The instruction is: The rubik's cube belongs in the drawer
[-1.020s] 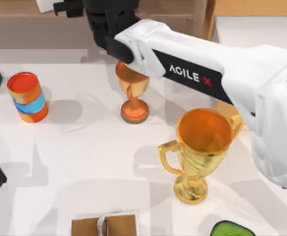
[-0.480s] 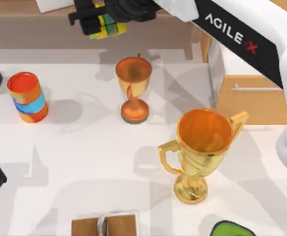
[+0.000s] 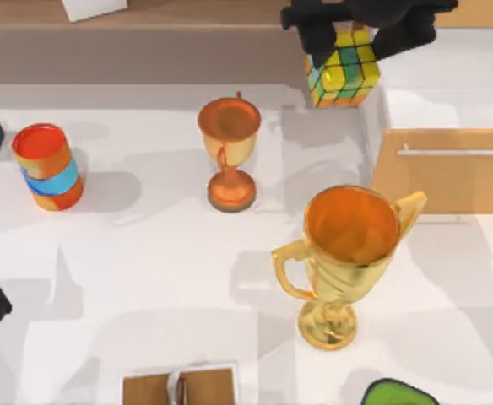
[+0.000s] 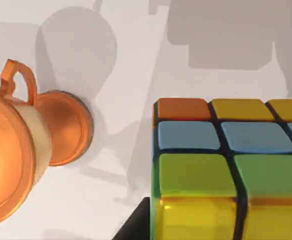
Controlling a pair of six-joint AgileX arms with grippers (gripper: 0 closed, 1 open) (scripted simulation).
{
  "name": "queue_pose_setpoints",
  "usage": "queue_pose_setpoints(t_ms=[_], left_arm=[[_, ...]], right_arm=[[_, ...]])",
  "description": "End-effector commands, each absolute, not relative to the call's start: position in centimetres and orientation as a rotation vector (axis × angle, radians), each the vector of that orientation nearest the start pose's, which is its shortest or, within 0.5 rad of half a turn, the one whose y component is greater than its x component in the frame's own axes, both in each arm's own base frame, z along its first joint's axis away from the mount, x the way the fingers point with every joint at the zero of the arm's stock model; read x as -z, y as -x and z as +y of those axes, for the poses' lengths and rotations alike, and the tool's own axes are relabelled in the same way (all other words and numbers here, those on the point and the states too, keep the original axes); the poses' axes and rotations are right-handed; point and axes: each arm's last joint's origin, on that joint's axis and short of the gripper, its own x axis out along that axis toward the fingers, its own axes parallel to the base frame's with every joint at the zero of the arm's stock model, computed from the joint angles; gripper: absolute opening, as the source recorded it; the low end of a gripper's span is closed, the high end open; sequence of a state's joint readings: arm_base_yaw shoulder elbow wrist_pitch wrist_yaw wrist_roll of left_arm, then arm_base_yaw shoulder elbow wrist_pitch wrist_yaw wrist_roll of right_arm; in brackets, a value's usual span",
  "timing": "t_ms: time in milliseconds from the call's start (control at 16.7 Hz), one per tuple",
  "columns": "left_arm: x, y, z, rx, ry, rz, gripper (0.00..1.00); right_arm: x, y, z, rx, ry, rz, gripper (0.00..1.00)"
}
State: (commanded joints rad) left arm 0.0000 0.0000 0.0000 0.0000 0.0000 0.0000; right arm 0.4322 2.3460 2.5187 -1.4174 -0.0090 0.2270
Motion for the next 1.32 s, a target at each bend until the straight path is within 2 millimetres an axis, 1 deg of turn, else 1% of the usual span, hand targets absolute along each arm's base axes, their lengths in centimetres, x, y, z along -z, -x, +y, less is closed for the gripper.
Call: queue_pose_setpoints(t_ms=[60,180,300,360,420,540,600,660,960,1320], left_arm=[[-16.0,-10.6,-0.1,0.0,0.0,0.0,1.0],[-16.0,-10.6,-0.1,0.0,0.0,0.0,1.0],[-16.0,-10.6,-0.1,0.0,0.0,0.0,1.0],[-16.0,-10.6,-0.1,0.0,0.0,0.0,1.0],[-16.0,-10.6,-0.1,0.0,0.0,0.0,1.0],[-16.0,-10.6,-0.1,0.0,0.0,0.0,1.0],[-16.0,-10.6,-0.1,0.0,0.0,0.0,1.0],[-16.0,-10.6,-0.1,0.0,0.0,0.0,1.0],[-16.0,-10.6,-0.1,0.0,0.0,0.0,1.0],[-16.0,-10.6,-0.1,0.0,0.0,0.0,1.0]], right_arm=[[-29.6,-43.2,18.2,-0.208,0.064,1.291,0.0],[-28.4,-44.6,13.9,-0.113,0.044,1.363,0.0],[-25.9,-46.0,10.3,-0.037,0.027,1.443,0.0],[-24.4,-46.6,9.0,-0.01,0.02,1.481,0.0],[-22.9,-47.1,8.2,0.006,0.015,1.516,0.0],[-20.1,-47.9,7.3,0.019,0.008,1.566,0.0],[-19.1,-48.2,7.2,0.019,0.005,1.579,0.0],[-18.5,-48.4,7.2,0.017,0.004,1.584,0.0],[-18.3,-48.4,7.2,0.016,0.003,1.585,0.0],[-18.3,-48.4,7.2,0.016,0.003,1.585,0.45]])
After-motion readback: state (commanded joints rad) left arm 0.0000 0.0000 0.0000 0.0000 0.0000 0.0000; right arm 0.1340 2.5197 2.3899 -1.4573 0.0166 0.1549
